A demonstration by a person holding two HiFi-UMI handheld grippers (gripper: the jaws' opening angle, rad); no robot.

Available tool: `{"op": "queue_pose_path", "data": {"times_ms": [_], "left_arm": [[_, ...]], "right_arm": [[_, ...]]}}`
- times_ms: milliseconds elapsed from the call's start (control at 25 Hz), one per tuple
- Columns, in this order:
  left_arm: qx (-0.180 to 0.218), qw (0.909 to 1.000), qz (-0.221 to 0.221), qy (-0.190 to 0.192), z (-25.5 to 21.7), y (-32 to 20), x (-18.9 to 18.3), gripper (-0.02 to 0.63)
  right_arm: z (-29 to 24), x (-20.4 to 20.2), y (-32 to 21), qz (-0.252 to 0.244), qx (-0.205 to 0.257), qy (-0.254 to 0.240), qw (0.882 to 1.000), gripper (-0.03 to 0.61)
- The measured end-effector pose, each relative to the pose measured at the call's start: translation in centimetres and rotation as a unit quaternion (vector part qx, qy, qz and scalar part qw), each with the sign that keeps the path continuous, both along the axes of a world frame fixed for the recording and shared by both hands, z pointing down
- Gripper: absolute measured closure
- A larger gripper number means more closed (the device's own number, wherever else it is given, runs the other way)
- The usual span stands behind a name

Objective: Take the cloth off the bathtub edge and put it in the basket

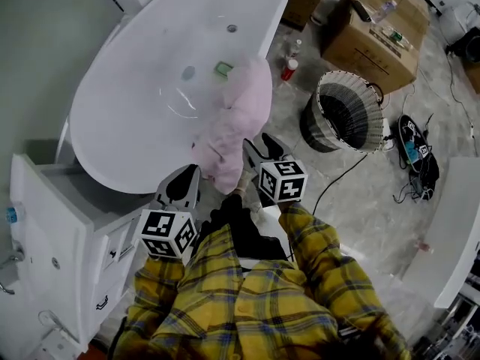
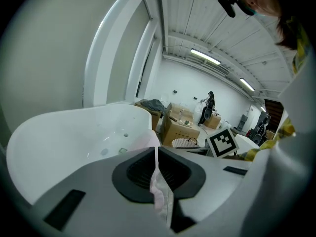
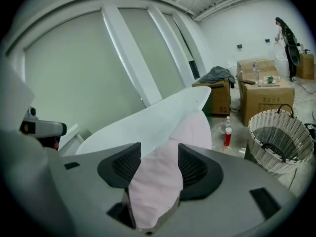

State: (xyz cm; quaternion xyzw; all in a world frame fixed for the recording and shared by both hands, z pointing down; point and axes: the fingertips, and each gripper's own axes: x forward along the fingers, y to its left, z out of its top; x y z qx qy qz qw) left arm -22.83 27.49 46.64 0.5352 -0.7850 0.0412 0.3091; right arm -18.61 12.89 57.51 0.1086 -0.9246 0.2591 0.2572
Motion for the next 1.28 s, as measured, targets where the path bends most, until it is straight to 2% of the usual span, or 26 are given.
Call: {"op": "queue_pose_path", "data": {"times_ms": [120, 560, 800, 1080, 1160, 1240, 1280], "left_arm": [[-0.01, 0.9998, 0.003, 0.019, 1.5, -0.8, -1.3, 0.581], [-0.038, 0.9978, 0.01, 0.054, 5.3, -3.2, -4.3, 0.581], [-0.052, 0.9962, 0.011, 0.069, 6.7, -3.4, -4.7, 0.581], [-0.059, 0.9954, 0.005, 0.075, 7.4, -3.5, -5.6, 0.581], [-0.059, 0.9953, 0.004, 0.077, 7.5, -3.4, -5.9, 0.581], [-0.06, 0.9951, 0.003, 0.078, 7.7, -3.3, -6.1, 0.581], [-0.061, 0.995, 0.003, 0.079, 7.7, -3.4, -6.2, 0.581]], "right_arm": [[1.6, -1.8, -1.0, 0.013, -0.013, 0.009, 1.0, 0.347], [7.5, -6.1, -3.8, 0.059, -0.073, 0.047, 0.994, 0.269], [9.1, -7.6, -5.5, 0.088, -0.064, 0.066, 0.992, 0.249], [10.4, -9.0, -6.5, 0.099, -0.05, 0.102, 0.989, 0.245], [10.2, -9.3, -6.4, 0.098, -0.05, 0.104, 0.988, 0.257], [9.9, -9.5, -6.4, 0.097, -0.046, 0.103, 0.989, 0.337], [9.7, -9.5, -6.5, 0.1, -0.04, 0.103, 0.989, 0.353]]}}
